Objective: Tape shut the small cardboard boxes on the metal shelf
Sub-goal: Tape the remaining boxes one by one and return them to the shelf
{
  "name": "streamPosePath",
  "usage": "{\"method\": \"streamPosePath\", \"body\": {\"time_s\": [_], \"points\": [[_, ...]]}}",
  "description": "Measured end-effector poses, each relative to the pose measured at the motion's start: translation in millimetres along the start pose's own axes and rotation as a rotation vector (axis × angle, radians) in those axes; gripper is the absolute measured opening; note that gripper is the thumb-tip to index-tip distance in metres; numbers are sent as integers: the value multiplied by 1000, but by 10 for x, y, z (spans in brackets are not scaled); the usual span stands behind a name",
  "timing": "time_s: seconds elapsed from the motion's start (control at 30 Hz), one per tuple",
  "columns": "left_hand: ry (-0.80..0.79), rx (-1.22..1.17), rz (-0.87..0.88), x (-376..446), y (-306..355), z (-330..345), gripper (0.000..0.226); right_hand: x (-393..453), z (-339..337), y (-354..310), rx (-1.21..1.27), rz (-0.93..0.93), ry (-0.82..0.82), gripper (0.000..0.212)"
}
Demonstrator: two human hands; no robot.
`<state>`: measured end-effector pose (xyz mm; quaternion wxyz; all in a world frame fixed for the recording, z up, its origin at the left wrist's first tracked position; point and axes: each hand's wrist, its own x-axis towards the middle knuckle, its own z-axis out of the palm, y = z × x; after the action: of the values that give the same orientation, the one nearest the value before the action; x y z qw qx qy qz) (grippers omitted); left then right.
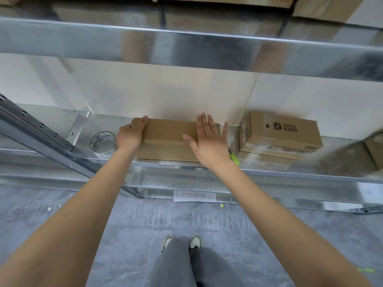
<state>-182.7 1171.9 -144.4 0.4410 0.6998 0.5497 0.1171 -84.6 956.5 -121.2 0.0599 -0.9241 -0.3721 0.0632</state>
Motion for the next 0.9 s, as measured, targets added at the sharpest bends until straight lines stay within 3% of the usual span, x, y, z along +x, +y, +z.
{"method": "streamPosePath", "body": {"time_s": [0.17, 0.3, 0.4, 0.47, 0.57, 0.67, 0.77, 0.9], "points": [[2, 18, 10, -3, 39, 15, 60, -639, 67, -38, -21, -46, 43, 89], [11, 21, 16, -18, 11, 9, 60, -779, 99, -22, 31, -76, 52, 83], [-25, 51, 31, -69, -55, -18, 61, -688, 35, 17, 313, -41, 161, 64], [-52, 84, 55, -108, -104, -54, 64, -621, 22, 91, 491, 154, 262, 58], [-107, 49, 91, -241, -133, -133, 73, -506, 16, 141, 808, 452, 102, 62], [-95, -40, 89, -489, -183, -225, 77, -520, 57, 63, 1187, 524, 25, 46], [-147, -161, 96, -730, -276, -307, 73, -731, 106, -6, 1246, 545, 127, 40], [-211, -306, 150, -1056, -318, -463, 66, -1091, 57, -128, 1263, 521, 213, 61]]}}
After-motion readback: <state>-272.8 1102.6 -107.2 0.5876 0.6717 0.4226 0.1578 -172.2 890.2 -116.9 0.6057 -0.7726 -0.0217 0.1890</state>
